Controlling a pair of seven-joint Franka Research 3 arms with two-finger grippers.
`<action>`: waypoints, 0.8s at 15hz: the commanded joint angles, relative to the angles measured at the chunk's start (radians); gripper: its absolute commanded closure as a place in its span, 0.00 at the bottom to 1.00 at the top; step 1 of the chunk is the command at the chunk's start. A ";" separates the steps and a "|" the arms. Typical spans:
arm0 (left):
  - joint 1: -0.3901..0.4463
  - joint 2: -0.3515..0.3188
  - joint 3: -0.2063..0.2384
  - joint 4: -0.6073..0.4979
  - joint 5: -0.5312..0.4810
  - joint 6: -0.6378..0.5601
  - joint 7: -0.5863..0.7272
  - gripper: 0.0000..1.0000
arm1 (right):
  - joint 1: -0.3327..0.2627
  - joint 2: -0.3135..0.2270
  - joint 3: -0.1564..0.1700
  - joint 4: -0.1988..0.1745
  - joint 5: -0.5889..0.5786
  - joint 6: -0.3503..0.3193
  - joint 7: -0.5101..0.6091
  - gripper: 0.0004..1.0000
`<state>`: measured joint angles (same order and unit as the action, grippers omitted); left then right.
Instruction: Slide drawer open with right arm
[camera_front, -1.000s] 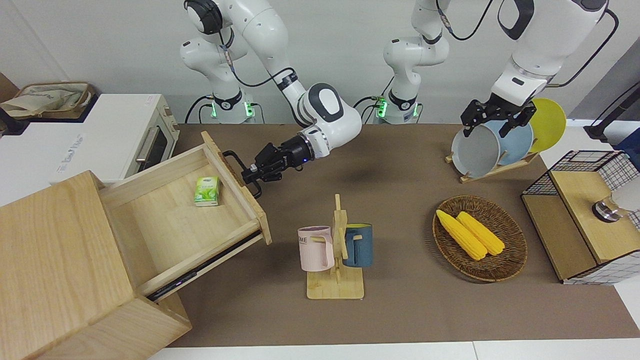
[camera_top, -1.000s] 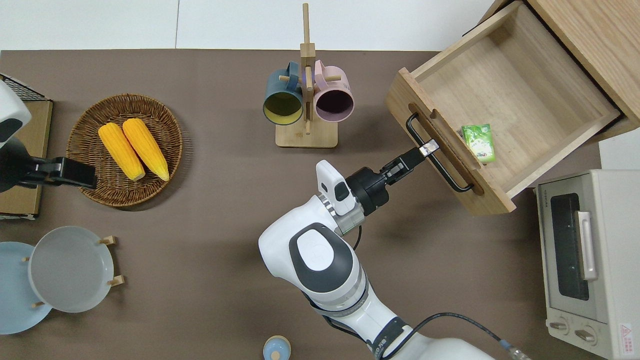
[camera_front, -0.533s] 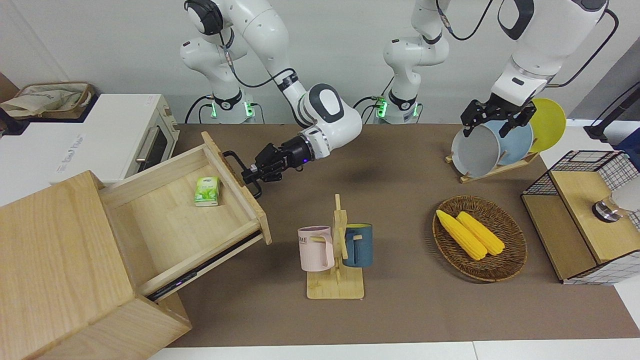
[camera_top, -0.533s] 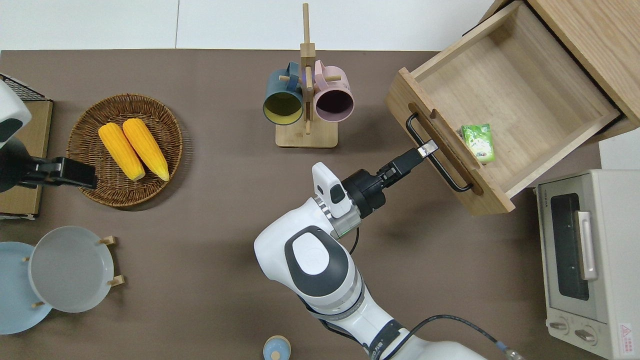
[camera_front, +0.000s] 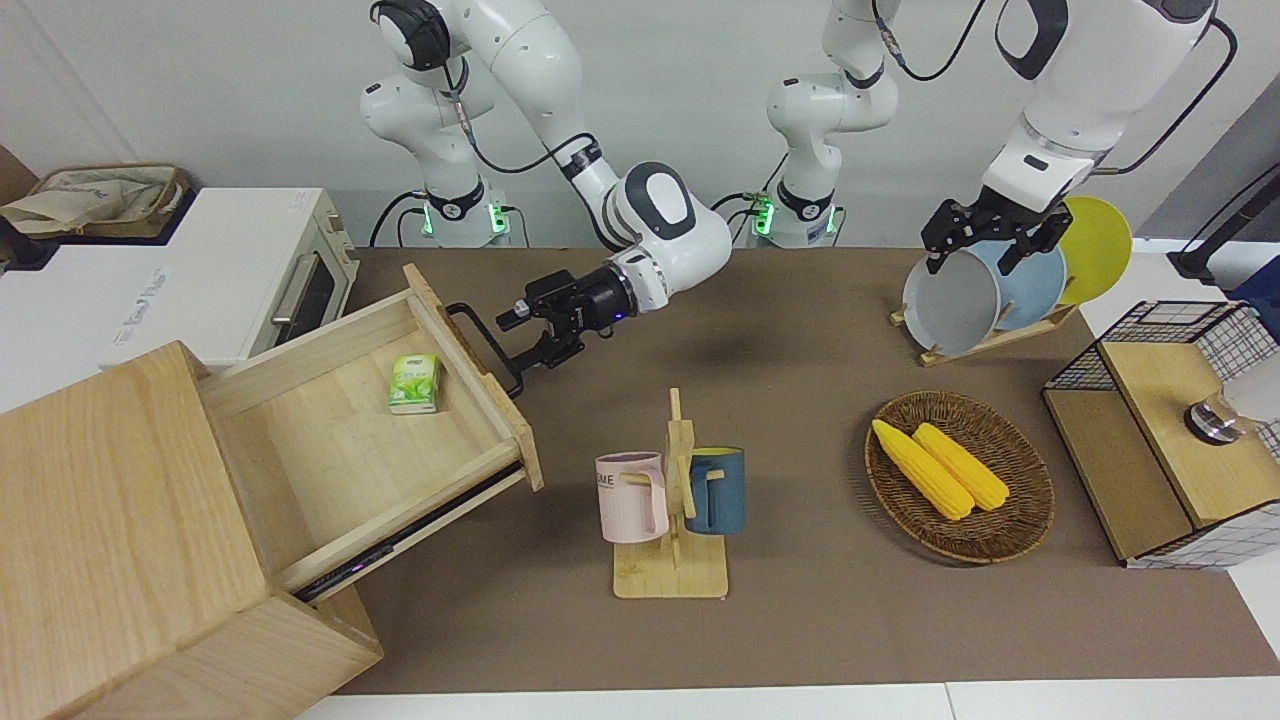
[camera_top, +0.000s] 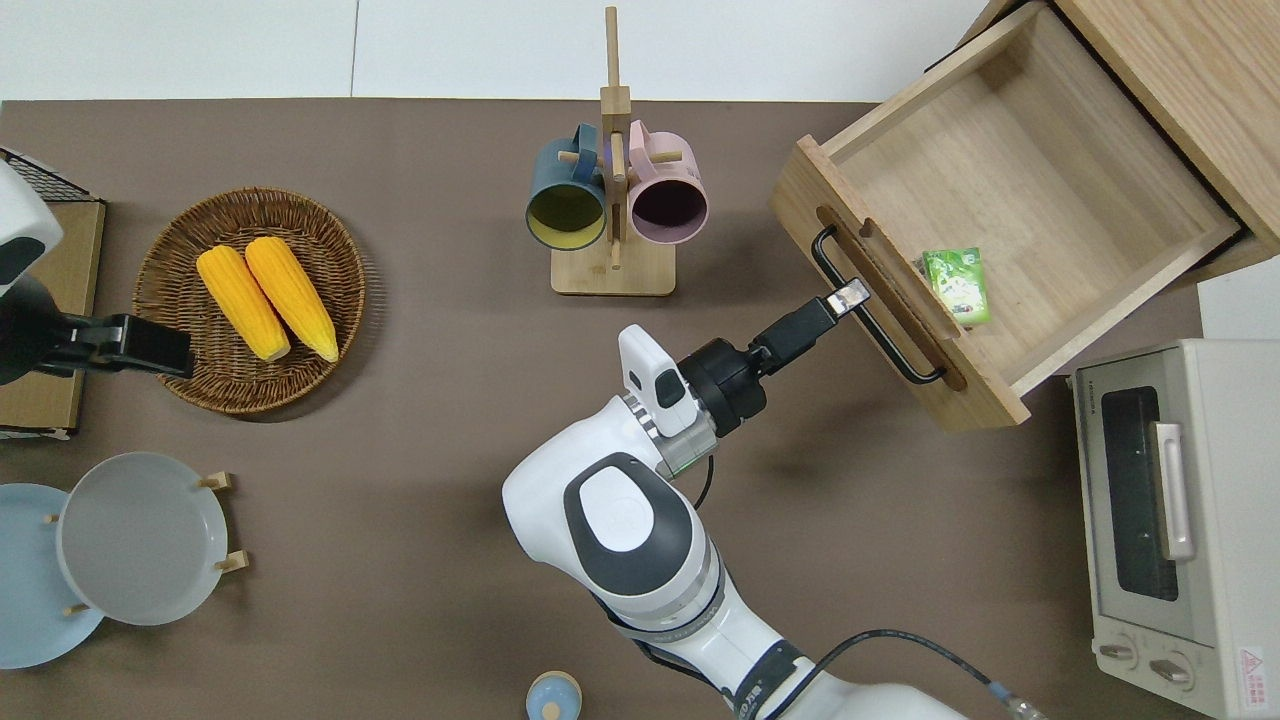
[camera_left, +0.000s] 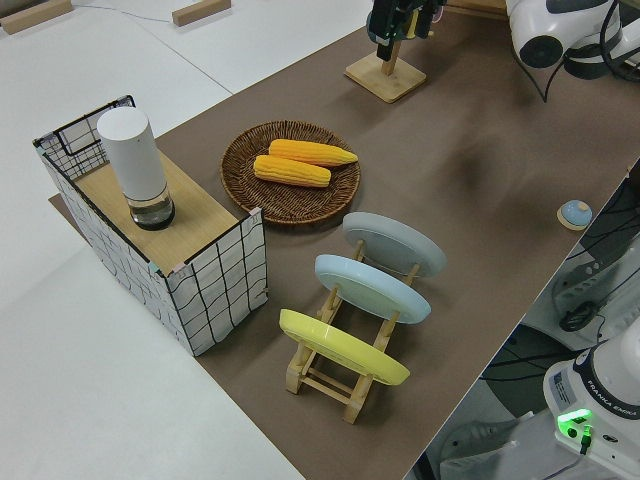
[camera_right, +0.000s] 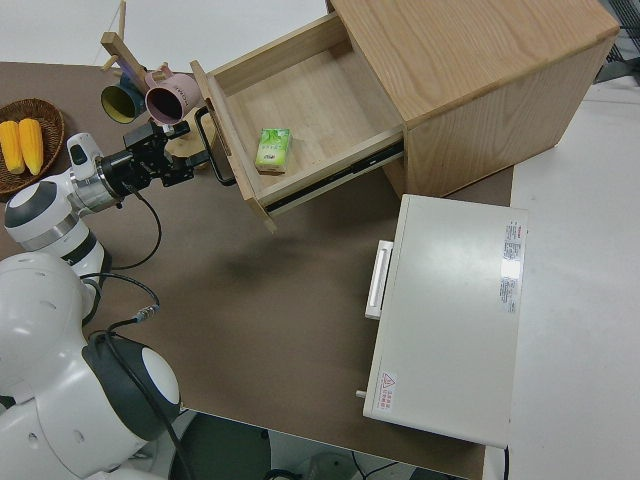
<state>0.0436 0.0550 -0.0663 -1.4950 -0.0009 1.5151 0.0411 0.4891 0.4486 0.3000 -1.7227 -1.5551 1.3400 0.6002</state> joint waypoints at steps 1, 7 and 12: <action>-0.007 -0.004 0.000 0.010 0.018 -0.018 -0.010 0.01 | 0.023 0.027 -0.002 0.076 0.059 -0.007 -0.002 0.02; -0.007 -0.004 0.000 0.009 0.018 -0.018 -0.010 0.01 | 0.051 0.022 -0.002 0.225 0.271 0.010 -0.014 0.02; -0.007 -0.004 0.000 0.009 0.018 -0.018 -0.010 0.01 | 0.037 -0.024 -0.002 0.379 0.556 0.047 -0.019 0.02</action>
<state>0.0436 0.0550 -0.0663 -1.4950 -0.0009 1.5151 0.0411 0.5410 0.4486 0.3006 -1.4360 -1.1535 1.3564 0.5996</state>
